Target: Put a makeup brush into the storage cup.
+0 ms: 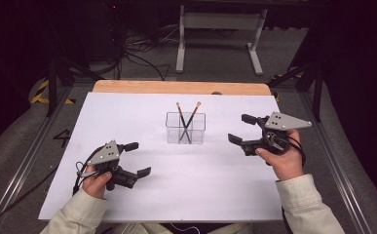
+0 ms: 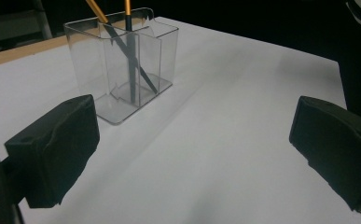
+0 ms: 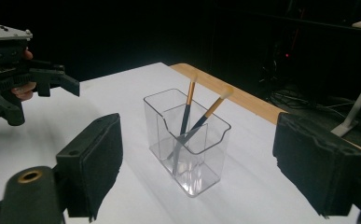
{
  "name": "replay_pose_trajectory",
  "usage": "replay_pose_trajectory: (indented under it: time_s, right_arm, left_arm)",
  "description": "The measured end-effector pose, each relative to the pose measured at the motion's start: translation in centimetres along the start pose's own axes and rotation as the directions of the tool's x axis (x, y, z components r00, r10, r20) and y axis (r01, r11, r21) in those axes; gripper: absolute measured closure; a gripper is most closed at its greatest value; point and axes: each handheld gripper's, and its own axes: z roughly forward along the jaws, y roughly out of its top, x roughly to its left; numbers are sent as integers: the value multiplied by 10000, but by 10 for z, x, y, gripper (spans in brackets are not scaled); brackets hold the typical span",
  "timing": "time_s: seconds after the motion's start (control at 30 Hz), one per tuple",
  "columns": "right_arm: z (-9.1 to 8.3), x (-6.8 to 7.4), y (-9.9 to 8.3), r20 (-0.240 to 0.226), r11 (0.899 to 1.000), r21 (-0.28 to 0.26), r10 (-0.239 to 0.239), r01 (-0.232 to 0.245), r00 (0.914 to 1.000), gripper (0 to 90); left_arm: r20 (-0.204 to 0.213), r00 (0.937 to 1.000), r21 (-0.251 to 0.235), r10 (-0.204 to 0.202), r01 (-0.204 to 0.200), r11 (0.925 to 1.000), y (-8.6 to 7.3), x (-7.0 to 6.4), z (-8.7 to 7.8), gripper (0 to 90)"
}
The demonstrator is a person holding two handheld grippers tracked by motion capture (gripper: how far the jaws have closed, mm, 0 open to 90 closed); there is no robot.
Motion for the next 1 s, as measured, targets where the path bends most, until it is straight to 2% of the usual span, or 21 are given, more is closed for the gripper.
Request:
replay_pose_trajectory:
  time_s: [0.3, 0.53, 0.6, 0.7, 0.77, 1.0]
  right_arm:
    - [-15, -3, -26, -172, 9992, -381, 87, -94, 9998, 152]
    - [-20, -4, -48, -103, 9987, -459, 230, -235, 9997, 149]
    - [-22, -4, -57, -36, 9981, -539, 293, -295, 9996, 150]
    - [-23, -3, -63, -33, 9973, -649, 334, -336, 9994, 152]
    - [-22, -2, -73, 23, 9969, -693, 369, -367, 9993, 151]
    - [-19, 1, -86, 82, 9972, -684, 312, -306, 9995, 149]
  left_arm:
    - [-8, 9997, -187, -260, 260, 9995, -2, 4, -10, 23]
    - [-12, 9993, -346, -381, 381, 9987, -3, 6, -15, 23]
    - [-44, 9984, -385, -555, 553, 9977, -5, 7, -18, 23]
    - [-19, 9979, -435, -641, 639, 9970, -7, 8, -20, 23]
    - [84, 9968, -636, -790, 794, 9948, -8, 10, -22, 22]
    - [-3, 9970, -755, -770, 768, 9942, -12, 11, -25, 19]
